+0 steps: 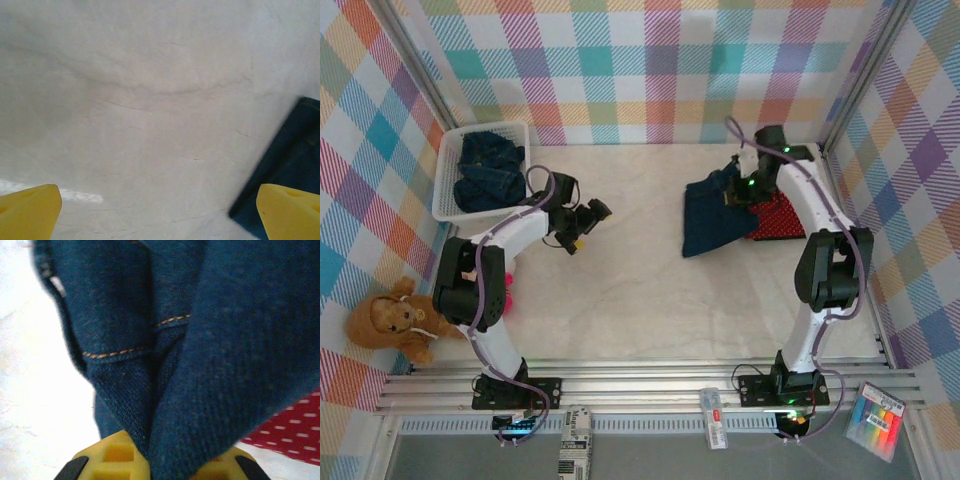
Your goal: Fold and stack the skirts
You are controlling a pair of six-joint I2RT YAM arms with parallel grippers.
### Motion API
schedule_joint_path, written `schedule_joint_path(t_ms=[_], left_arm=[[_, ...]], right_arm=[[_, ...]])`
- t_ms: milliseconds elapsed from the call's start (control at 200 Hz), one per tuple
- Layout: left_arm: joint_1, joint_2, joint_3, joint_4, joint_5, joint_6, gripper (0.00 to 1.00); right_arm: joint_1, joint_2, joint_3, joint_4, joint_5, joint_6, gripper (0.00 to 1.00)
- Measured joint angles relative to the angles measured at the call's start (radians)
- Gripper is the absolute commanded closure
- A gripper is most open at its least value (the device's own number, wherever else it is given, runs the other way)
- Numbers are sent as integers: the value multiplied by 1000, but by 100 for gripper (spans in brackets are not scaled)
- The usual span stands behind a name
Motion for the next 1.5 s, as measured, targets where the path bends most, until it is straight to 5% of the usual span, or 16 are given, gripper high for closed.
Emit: schedule_joint_path(t_ms=[445,775,1005,1275,1335,1500], left_arm=[[2,0,0,-43,-20,4,0],[6,1,4,-82,-29,16,0],[11,1,30,-138,-62,42,0],[66,-31,103,-258,-168,117,0],[103,-42,165,-306,-215,159,0],[264,-10,473,-407,-422,324,0]], right_arm=[[-155,258,587,-384,-138,-249,100],[-312,262,583,-466,-319,-369,100],[-404,423,578,-413,-243,-417,100],[-399,451,518,-191,53,-332,42],[-380,392,458,-123,176,-291,0],[-297,144,260,26,440,-174,1]])
